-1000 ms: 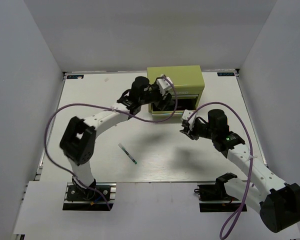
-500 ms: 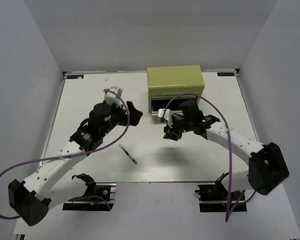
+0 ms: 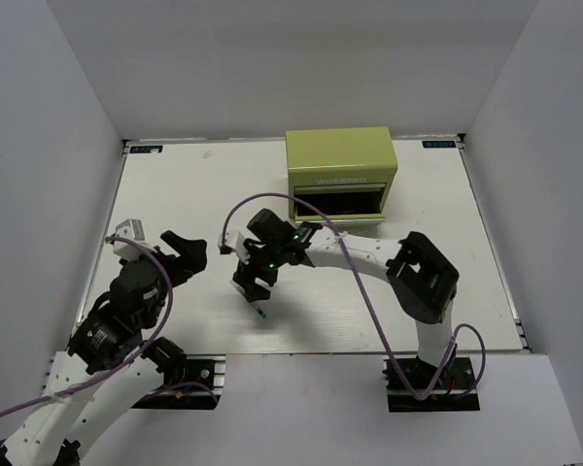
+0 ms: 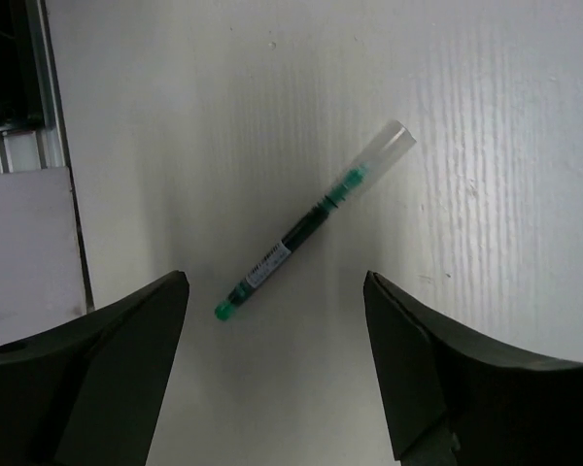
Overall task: Sort the stationery into containers
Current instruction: Pick up the pen from the center of the board, then place the pen in the drawer.
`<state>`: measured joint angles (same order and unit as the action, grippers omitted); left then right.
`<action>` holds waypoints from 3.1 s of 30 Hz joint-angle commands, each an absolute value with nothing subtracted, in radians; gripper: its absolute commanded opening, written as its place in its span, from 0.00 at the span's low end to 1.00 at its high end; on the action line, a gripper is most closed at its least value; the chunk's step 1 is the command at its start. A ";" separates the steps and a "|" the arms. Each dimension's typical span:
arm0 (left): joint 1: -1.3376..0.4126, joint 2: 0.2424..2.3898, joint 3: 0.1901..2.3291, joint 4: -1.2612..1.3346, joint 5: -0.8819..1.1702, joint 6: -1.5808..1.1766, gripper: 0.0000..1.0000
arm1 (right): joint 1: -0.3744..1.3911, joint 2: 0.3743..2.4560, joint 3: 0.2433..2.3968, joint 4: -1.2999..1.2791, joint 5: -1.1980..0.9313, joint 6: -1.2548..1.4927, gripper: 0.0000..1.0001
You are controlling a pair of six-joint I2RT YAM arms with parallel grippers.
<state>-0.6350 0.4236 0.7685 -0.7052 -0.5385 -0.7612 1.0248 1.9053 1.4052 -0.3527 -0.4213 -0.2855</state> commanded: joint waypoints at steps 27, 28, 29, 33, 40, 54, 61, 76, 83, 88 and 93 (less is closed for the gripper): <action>-0.649 0.347 0.877 -0.942 -0.509 -0.730 0.99 | 1.178 2.108 1.456 -0.265 0.017 -0.109 0.45; -0.649 0.347 0.877 -0.942 -0.509 -0.730 0.99 | 1.175 2.099 1.447 -0.274 0.011 -0.106 0.43; -0.649 0.347 0.865 -0.942 -0.509 -0.730 0.99 | 1.175 2.092 1.422 -0.272 0.014 -0.106 0.41; -0.649 0.336 0.842 -0.914 -0.509 -0.730 0.99 | 1.170 2.060 1.338 -0.270 0.035 -0.109 0.26; -0.649 0.327 0.773 -0.847 -0.509 -0.730 0.99 | 1.152 1.979 1.233 -0.271 0.072 -0.138 0.12; -0.649 0.429 0.597 -0.569 -0.448 -0.730 0.99 | 0.901 1.711 1.249 -0.275 0.140 -0.369 0.00; -0.640 0.549 0.560 -0.433 -0.397 -0.730 0.99 | 0.793 1.586 1.212 -0.178 0.140 -0.546 0.00; -0.640 0.615 0.523 -0.347 -0.347 -0.730 0.99 | 0.528 1.546 1.123 -0.037 -0.144 -0.978 0.00; -0.640 0.615 0.523 -0.347 -0.337 -0.749 0.99 | 0.454 1.629 1.248 -0.246 -0.365 -1.267 0.00; -0.640 0.595 0.514 -0.365 -0.337 -0.769 0.99 | 0.427 1.735 1.347 -0.333 -0.399 -1.327 0.02; -0.640 0.566 0.514 -0.396 -0.328 -0.788 0.99 | 0.416 1.805 1.443 -0.412 -0.420 -1.315 0.30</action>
<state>-0.6434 0.5850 0.5205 -0.3756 -0.3447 -0.7700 0.4248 1.7954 1.3655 -0.3126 -0.3641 -1.2663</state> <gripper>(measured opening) 0.983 0.284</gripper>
